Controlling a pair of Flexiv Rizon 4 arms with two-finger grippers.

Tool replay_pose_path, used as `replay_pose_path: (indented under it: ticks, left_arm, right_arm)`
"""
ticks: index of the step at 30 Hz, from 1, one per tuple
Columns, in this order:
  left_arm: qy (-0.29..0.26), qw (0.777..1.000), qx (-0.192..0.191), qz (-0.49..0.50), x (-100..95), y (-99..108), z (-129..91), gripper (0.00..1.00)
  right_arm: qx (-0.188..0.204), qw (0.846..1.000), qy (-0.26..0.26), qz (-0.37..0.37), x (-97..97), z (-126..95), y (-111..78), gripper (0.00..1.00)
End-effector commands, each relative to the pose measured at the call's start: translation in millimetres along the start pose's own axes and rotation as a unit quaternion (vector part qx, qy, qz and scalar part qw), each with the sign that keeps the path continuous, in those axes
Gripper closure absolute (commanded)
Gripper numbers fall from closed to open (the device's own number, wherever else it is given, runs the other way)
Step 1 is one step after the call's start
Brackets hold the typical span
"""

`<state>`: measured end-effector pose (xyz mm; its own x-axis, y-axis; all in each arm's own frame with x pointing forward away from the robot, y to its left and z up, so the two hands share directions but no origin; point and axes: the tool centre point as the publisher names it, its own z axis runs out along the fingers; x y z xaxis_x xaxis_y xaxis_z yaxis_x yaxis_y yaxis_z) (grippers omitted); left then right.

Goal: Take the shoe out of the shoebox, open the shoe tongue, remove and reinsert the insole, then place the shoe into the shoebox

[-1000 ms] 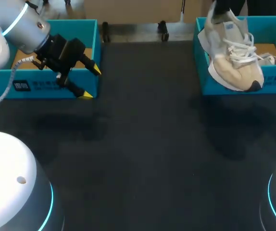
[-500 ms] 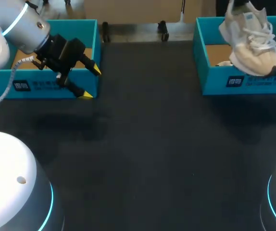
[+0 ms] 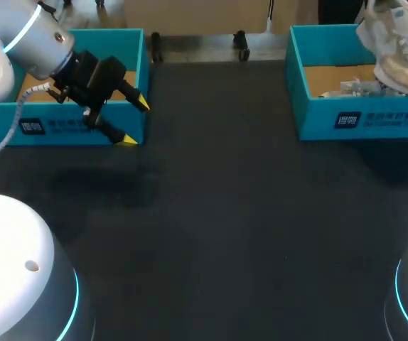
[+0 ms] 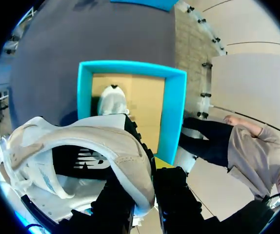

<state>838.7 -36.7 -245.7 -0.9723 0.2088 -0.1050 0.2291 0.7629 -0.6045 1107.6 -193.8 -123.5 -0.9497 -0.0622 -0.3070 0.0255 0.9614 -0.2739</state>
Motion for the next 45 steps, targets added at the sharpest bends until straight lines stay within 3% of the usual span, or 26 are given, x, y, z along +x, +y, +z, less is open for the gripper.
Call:
replay_pose_path:
  ticks: [1,12,14,33,39,45]
  left_arm:
    - [0.000,1.000,-0.002,0.000,1.0,-0.5,-0.6,0.00]
    - [0.000,1.000,-0.002,0.000,1.0,-0.5,-0.6,0.00]
    - [0.000,1.000,-0.002,0.000,1.0,-0.5,-0.6,0.00]
    - [0.000,1.000,-0.002,0.000,1.0,-0.5,-0.6,0.00]
    - [0.000,1.000,-0.002,0.000,1.0,-0.5,-0.6,0.00]
    - [0.000,1.000,-0.002,0.000,1.0,-0.5,-0.6,0.00]
  right_arm:
    - [-0.005,1.000,0.010,-0.004,-20.1,13.7,-9.7,1.00]
    - [-0.003,1.000,0.024,0.009,-42.1,50.9,-44.1,1.00]
    - [0.016,0.999,0.033,0.025,-43.8,54.1,-49.0,1.00]
    - [0.016,0.999,0.033,0.025,-43.8,54.1,-49.0,1.00]
    - [0.011,0.996,0.007,0.084,-49.6,62.0,-67.2,1.00]
    - [0.033,0.985,0.003,0.170,-54.8,67.6,-83.1,1.00]
